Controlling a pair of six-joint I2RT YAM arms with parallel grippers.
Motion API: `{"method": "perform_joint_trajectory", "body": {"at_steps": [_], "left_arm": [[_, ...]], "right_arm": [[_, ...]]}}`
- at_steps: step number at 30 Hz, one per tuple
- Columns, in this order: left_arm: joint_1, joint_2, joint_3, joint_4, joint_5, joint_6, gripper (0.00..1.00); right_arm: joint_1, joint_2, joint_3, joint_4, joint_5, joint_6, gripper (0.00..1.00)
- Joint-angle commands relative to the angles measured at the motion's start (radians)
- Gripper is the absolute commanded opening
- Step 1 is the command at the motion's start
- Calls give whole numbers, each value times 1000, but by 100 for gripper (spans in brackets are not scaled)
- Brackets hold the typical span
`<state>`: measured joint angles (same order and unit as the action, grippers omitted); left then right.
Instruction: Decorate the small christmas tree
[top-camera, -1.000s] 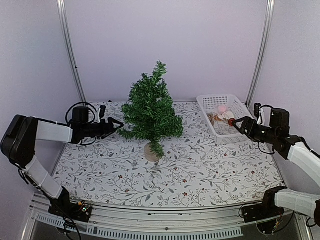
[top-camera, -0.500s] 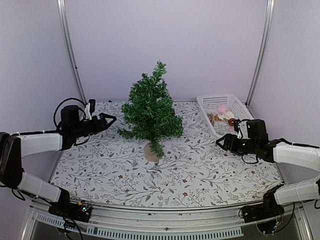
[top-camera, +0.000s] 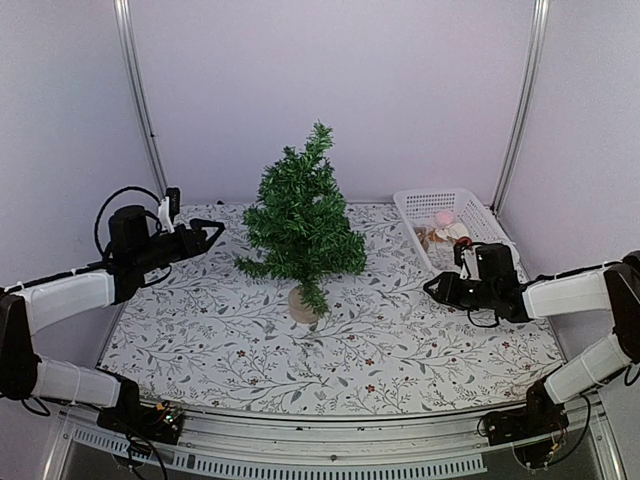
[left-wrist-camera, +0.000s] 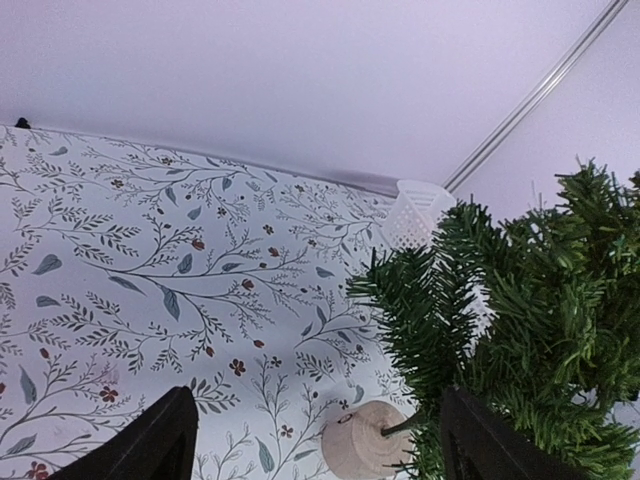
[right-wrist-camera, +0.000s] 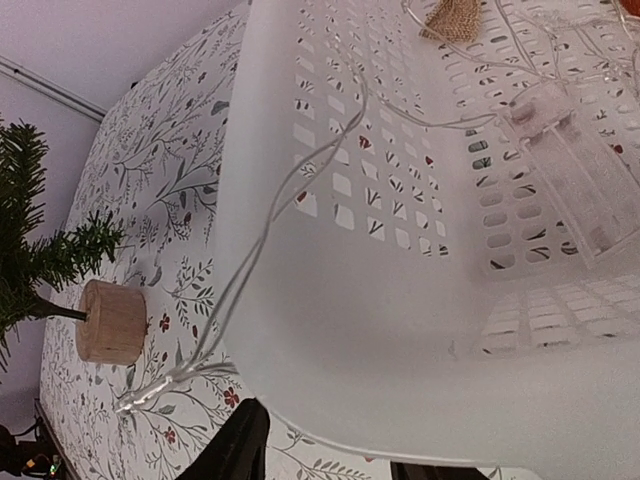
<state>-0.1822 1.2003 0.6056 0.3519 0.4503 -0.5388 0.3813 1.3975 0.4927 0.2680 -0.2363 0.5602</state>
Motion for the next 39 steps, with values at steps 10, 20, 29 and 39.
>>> {"method": "perform_joint_trajectory", "body": {"at_steps": [10, 20, 29, 39], "left_arm": [[0, -25, 54, -101, -22, 62, 80], [-38, -142, 271, -396, -152, 178, 77], [-214, -130, 587, -612, -271, 287, 72], [-693, 262, 1173, -867, -369, 514, 68]], "right_arm": [[23, -77, 6, 62, -9, 21, 0], [25, -397, 88, -102, -133, 56, 0], [26, -455, 318, -73, -198, 78, 0], [105, -378, 502, -57, -230, 22, 0]]}}
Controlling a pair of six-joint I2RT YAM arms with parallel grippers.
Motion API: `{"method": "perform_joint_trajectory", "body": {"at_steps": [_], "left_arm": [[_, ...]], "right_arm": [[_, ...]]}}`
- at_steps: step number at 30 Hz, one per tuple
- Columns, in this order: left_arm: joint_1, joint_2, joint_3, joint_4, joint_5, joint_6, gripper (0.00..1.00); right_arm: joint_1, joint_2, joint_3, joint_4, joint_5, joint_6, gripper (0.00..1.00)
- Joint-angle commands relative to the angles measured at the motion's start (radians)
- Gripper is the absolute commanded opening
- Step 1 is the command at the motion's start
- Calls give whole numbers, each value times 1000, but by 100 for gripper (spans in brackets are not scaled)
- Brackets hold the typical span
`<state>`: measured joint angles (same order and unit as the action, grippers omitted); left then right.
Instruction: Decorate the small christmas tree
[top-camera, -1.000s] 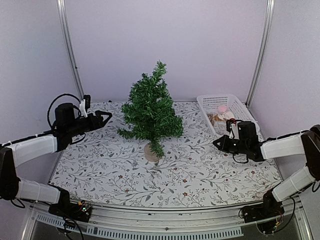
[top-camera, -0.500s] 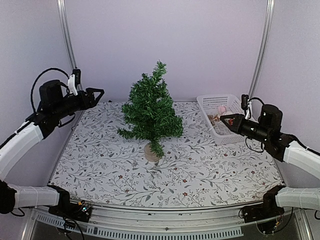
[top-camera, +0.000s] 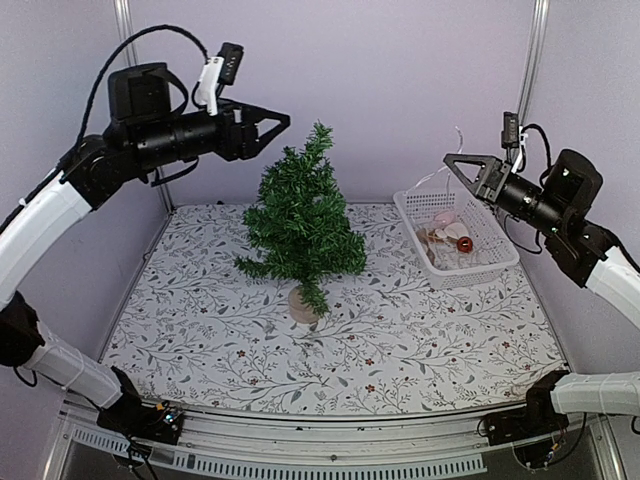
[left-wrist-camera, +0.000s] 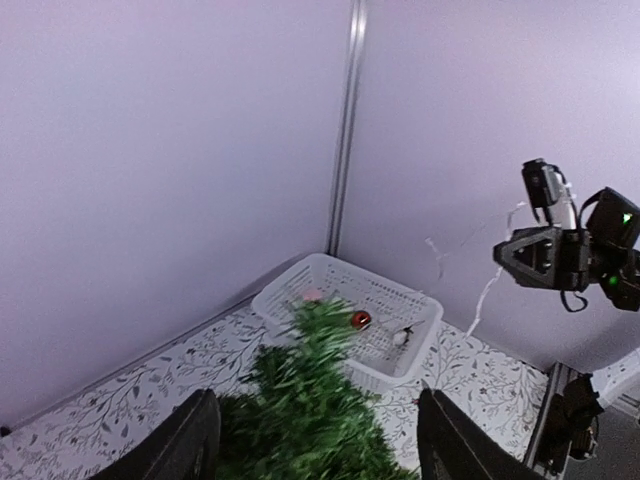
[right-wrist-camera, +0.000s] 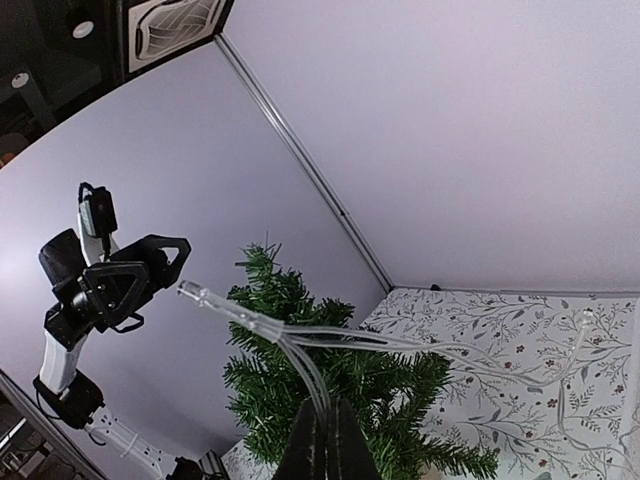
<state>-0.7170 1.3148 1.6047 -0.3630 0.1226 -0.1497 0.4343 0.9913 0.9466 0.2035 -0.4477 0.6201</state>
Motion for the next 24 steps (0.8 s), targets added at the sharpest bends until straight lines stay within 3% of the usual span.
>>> {"method": "perform_joint_trajectory", "body": {"at_steps": [1, 8, 19, 24], "left_arm": [[-194, 186, 227, -165, -38, 138, 67], [-348, 394, 424, -205, -88, 177, 59], [-379, 506, 538, -251, -60, 217, 49], [-390, 514, 552, -242, -37, 234, 36]], "right_arm": [[72, 36, 59, 5, -9, -52, 0], [204, 72, 120, -6, 62, -126, 0], [327, 88, 180, -34, 138, -207, 0], [333, 98, 181, -36, 143, -217, 0]]}}
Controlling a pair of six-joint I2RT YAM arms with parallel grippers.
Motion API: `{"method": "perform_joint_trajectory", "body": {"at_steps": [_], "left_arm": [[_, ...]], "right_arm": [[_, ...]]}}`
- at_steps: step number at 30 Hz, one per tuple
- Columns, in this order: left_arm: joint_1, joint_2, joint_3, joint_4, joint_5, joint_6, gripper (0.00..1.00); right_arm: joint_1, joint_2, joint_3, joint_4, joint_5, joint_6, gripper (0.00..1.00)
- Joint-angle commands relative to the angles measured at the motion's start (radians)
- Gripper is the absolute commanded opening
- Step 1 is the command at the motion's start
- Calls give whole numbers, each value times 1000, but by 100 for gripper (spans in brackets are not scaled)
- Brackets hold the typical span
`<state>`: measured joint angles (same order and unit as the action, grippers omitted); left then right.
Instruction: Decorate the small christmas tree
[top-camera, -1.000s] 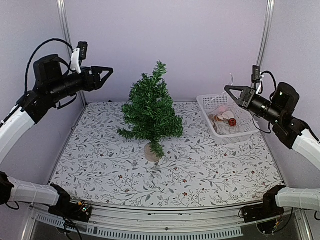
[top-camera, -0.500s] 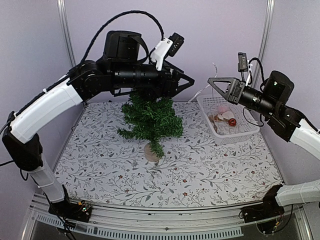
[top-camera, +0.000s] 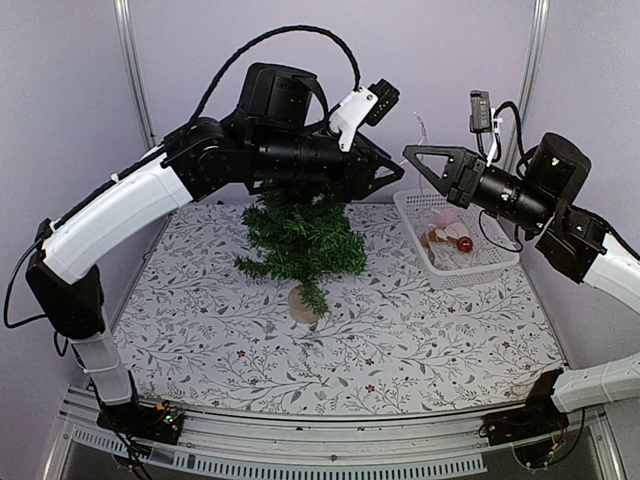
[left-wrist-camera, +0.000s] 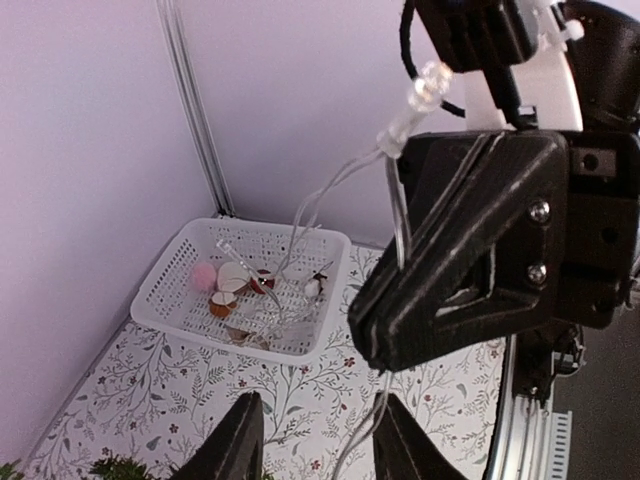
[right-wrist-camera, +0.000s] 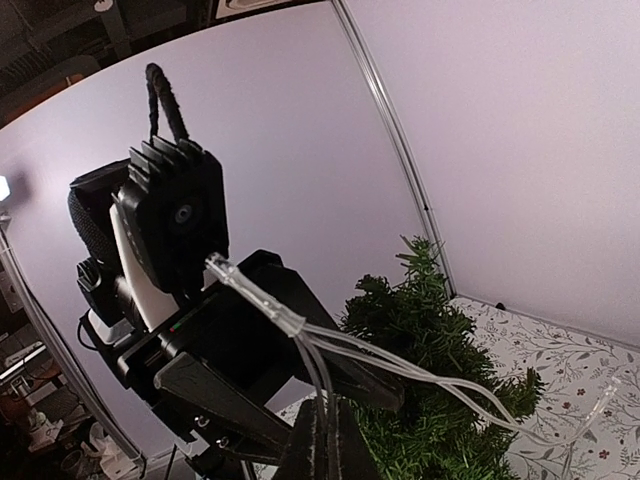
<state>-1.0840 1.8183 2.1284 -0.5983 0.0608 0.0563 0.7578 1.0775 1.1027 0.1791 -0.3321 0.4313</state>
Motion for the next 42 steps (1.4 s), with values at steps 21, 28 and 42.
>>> {"method": "perform_joint_trajectory", "body": {"at_steps": [21, 28, 42], "left_arm": [[6, -81, 57, 149, 6, 4, 0], [20, -95, 115, 204, 66, -22, 0], [40, -126, 142, 258, 96, -53, 0]], "right_arm": [[-33, -232, -281, -93, 178, -158, 93], [-91, -258, -453, -45, 296, -271, 86], [-381, -77, -678, 346, 177, -304, 78]]}}
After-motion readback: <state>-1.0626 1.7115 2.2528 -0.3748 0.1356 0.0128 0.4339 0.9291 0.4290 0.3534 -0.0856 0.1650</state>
